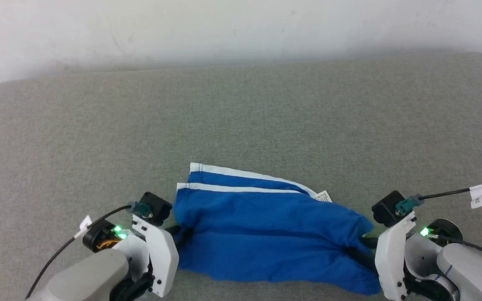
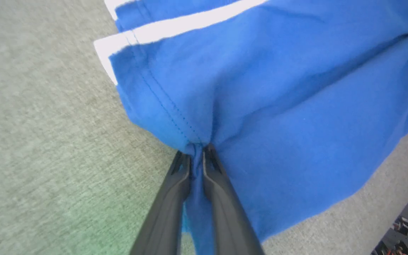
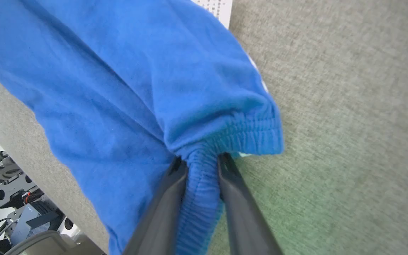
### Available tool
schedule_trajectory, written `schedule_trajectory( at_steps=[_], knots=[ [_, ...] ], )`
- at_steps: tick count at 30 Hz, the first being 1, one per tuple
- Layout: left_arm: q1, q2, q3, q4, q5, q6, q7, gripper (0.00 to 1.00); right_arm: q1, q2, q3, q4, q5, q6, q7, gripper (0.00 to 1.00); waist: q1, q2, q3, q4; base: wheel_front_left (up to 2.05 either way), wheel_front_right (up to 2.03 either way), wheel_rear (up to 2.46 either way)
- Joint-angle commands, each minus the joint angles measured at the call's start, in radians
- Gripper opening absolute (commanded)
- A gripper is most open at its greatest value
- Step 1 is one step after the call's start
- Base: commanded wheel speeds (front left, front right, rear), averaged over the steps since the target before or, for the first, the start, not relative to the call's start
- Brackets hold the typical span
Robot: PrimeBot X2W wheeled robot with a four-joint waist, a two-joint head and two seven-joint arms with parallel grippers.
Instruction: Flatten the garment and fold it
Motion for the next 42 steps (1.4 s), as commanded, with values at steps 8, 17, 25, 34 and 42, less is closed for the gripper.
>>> schedule_trajectory(
  at_steps=[8,17,25,34,42],
  knots=[
    [0.085,0.019,0.097,-0.040,0.108,0.236,-0.325,1.00,-0.035,-0.110,-0.040,-0.155,-0.032,-0.003,-0.032,1.00,0.0000,-0.0001,-0.080,-0.027,0.00,0.00,0.00],
    [0.239,0.021,0.398,-0.279,0.360,0.554,-0.380,1.00,-0.002,-0.244,-0.182,-0.343,-0.015,-0.003,0.164,1.00,0.0000,-0.0001,-0.076,0.005,0.00,0.00,0.00],
    [0.459,-0.062,0.651,-0.449,0.600,0.678,-0.380,1.00,0.096,-0.155,-0.277,-0.305,0.053,-0.003,0.324,1.00,0.0000,-0.0001,-0.040,0.038,0.00,0.00,0.00],
    [0.564,-0.194,0.790,-0.486,0.755,0.601,-0.380,1.00,0.162,0.056,-0.307,-0.087,-0.007,-0.003,0.283,1.00,0.0000,-0.0001,0.004,0.076,0.00,0.00,0.00],
    [0.620,-0.286,0.906,-0.449,0.831,0.496,-0.380,1.00,0.150,0.123,-0.258,0.007,-0.055,-0.003,0.179,0.00,0.0000,-0.0001,-0.001,0.071,0.00,0.00,0.00]
  ],
)
